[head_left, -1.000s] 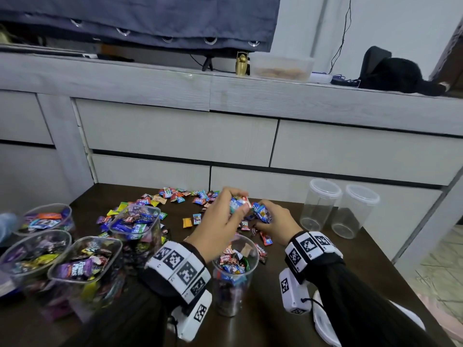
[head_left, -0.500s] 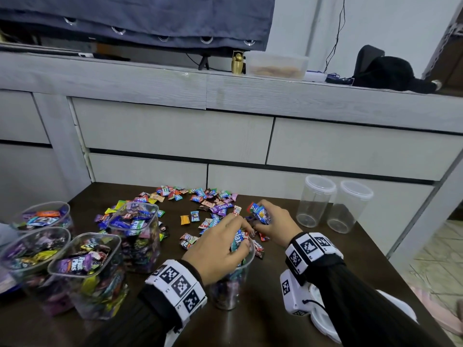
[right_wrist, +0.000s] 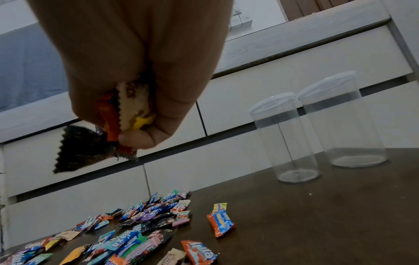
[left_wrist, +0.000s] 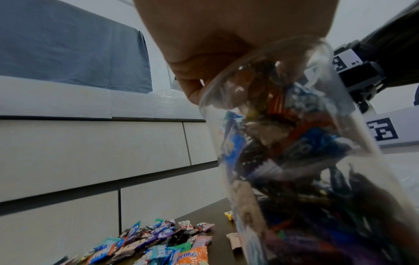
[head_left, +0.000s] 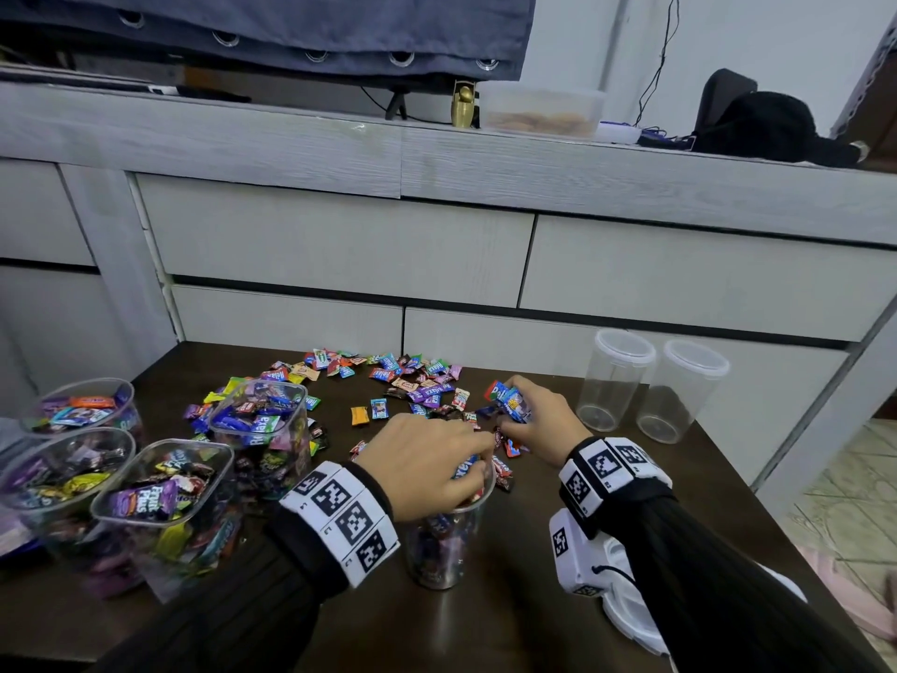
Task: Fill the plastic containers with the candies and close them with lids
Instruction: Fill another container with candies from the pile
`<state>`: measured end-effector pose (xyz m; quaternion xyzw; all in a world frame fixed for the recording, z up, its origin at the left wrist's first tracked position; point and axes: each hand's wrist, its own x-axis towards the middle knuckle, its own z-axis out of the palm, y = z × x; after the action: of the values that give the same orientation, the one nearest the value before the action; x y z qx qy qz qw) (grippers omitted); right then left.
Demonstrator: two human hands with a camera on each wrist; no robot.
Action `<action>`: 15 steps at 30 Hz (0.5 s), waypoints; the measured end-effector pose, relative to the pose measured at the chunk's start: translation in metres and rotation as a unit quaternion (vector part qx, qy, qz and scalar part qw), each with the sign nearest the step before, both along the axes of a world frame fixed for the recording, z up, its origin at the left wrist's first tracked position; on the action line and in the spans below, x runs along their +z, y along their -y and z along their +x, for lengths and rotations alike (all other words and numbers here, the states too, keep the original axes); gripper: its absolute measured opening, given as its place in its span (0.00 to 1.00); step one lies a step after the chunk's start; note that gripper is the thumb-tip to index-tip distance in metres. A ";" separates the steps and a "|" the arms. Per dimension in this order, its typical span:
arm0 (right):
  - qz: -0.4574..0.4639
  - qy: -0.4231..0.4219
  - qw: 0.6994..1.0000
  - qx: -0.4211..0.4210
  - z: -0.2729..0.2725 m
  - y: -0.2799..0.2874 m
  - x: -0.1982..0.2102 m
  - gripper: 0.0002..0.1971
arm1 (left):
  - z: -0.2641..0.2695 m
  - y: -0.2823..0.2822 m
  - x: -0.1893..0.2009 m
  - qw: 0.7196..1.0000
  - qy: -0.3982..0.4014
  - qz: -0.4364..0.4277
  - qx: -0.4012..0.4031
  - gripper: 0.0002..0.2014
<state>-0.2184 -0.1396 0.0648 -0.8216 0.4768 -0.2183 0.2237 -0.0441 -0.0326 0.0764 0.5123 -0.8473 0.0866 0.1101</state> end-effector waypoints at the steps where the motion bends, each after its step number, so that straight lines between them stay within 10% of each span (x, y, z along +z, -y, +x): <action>1: -0.001 -0.001 1.000 0.000 0.000 0.000 0.001 0.15 | 0.001 0.001 0.000 1.000 0.000 0.011 -0.005 0.13; 15: 0.007 -0.002 1.000 0.005 0.000 -0.001 0.002 0.14 | 0.005 0.008 0.003 0.998 0.028 -0.053 -0.009 0.23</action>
<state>-0.2184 -0.1386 0.0664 -0.8228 0.4745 -0.2126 0.2295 -0.0393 -0.0406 0.0793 0.4954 -0.8490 0.1446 0.1137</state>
